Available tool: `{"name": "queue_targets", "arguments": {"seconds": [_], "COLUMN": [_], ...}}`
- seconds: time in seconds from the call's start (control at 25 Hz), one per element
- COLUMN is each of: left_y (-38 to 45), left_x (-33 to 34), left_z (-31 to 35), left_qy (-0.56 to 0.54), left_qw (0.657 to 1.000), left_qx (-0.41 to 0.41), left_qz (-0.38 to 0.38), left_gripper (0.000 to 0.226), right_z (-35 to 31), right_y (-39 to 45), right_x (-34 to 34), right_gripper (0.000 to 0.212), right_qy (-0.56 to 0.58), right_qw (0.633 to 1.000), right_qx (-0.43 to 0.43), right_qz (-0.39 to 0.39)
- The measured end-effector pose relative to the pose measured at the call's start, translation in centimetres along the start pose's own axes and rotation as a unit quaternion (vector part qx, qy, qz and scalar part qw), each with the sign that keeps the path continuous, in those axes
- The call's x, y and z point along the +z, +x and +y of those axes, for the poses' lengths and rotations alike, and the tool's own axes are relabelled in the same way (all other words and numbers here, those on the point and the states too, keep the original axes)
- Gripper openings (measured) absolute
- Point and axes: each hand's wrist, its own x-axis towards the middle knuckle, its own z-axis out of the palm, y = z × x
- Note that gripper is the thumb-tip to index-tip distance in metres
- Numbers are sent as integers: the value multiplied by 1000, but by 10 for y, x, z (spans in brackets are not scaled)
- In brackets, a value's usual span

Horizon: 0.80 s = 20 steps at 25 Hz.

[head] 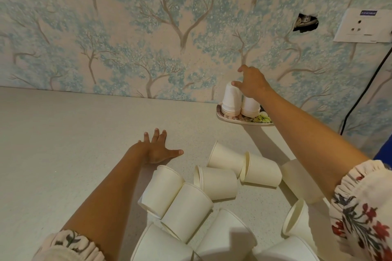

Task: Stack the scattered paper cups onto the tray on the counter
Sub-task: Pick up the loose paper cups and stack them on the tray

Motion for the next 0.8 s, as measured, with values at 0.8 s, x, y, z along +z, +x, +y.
{"name": "queue_targets", "arguments": {"seconds": [0.8], "left_y": [-1], "left_x": [0], "left_z": [-1], "left_qy": [3], "left_qw": [1000], "left_qx": [-9], "left_qz": [-4], "left_gripper": [106], "right_z": [-14], "right_y": [-128], "right_x": [-22], "right_gripper": [79], "right_qy": [50], "right_qw": [934], "right_qx": [-91], "right_qz": [-343]}}
